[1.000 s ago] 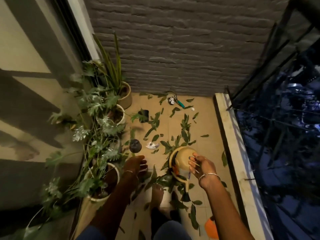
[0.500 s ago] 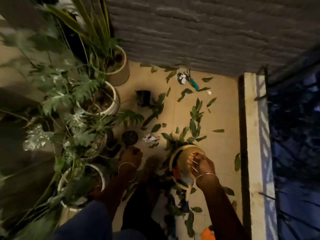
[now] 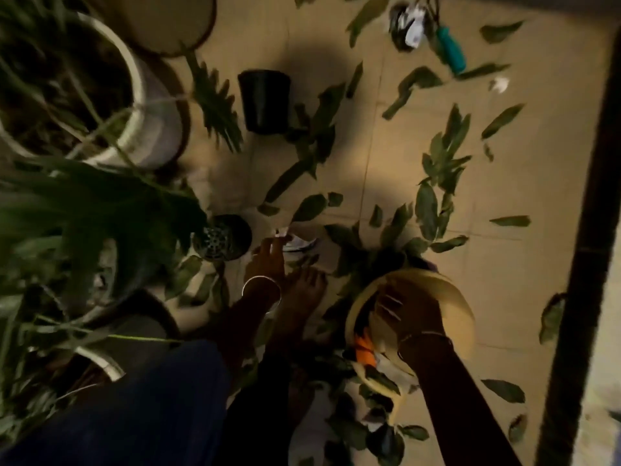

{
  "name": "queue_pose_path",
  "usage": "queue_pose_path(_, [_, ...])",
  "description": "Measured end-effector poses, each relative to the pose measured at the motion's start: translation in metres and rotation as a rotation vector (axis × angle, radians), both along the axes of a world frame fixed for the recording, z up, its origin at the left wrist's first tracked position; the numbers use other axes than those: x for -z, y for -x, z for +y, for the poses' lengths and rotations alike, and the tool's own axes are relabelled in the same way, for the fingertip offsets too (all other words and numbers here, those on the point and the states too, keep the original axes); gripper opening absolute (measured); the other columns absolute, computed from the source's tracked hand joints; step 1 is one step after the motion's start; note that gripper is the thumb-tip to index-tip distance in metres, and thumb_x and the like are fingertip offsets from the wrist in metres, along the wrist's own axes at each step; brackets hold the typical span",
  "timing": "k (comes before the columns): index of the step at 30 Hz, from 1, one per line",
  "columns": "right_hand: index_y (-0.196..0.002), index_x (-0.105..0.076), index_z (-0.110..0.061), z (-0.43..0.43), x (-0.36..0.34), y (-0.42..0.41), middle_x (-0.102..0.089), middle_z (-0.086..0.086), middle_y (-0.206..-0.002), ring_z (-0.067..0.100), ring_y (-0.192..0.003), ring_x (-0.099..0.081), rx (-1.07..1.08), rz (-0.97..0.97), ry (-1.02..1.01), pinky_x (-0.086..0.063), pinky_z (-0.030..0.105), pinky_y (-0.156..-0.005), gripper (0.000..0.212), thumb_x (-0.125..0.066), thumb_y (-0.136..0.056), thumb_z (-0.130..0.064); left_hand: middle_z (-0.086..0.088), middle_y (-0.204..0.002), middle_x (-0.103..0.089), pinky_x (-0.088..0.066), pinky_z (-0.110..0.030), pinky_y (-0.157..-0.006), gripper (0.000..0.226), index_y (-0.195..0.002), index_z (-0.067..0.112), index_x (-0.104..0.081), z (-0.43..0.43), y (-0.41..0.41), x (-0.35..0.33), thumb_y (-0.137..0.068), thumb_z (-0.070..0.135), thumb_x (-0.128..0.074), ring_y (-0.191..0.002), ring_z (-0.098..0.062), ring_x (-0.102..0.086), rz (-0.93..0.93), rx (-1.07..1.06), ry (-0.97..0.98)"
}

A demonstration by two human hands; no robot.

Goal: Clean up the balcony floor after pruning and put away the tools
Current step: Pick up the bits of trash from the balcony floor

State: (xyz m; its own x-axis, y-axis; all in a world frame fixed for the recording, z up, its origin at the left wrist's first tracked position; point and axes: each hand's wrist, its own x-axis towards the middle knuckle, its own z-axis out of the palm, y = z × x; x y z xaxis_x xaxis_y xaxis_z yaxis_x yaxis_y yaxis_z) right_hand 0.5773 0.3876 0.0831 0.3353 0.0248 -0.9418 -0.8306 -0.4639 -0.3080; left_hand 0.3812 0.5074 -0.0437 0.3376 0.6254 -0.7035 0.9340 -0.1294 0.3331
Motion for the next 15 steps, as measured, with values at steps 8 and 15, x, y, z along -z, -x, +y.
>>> queue_pose_path(8, [-0.117, -0.061, -0.010, 0.010, 0.109, -0.022, -0.065, 0.005, -0.090, 0.021, -0.078, -0.061, 0.002, 0.028, 0.012, -0.048, 0.032, -0.068, 0.023, -0.045, -0.102, -0.016, -0.008, -0.162, -0.009, -0.042, -0.053, -0.101, 0.082, -0.152, 0.026, -0.023, 0.004, -0.020, 0.104, -0.085, 0.039, -0.068, -0.144, -0.037, -0.016, 0.128, 0.119, -0.078])
queue_pose_path(15, [-0.124, -0.056, -0.008, 0.012, 0.092, -0.027, -0.062, 0.013, -0.111, 0.020, -0.082, -0.060, 0.042, 0.048, -0.030, -0.046, 0.030, -0.075, 0.028, -0.039, -0.103, -0.015, -0.018, -0.128, -0.049, -0.043, -0.042, -0.090, 0.062, -0.131, 0.010, -0.051, 0.023, -0.022, 0.087, -0.077, 0.026, -0.076, -0.114, -0.041, -0.049, -0.007, 0.006, -0.064])
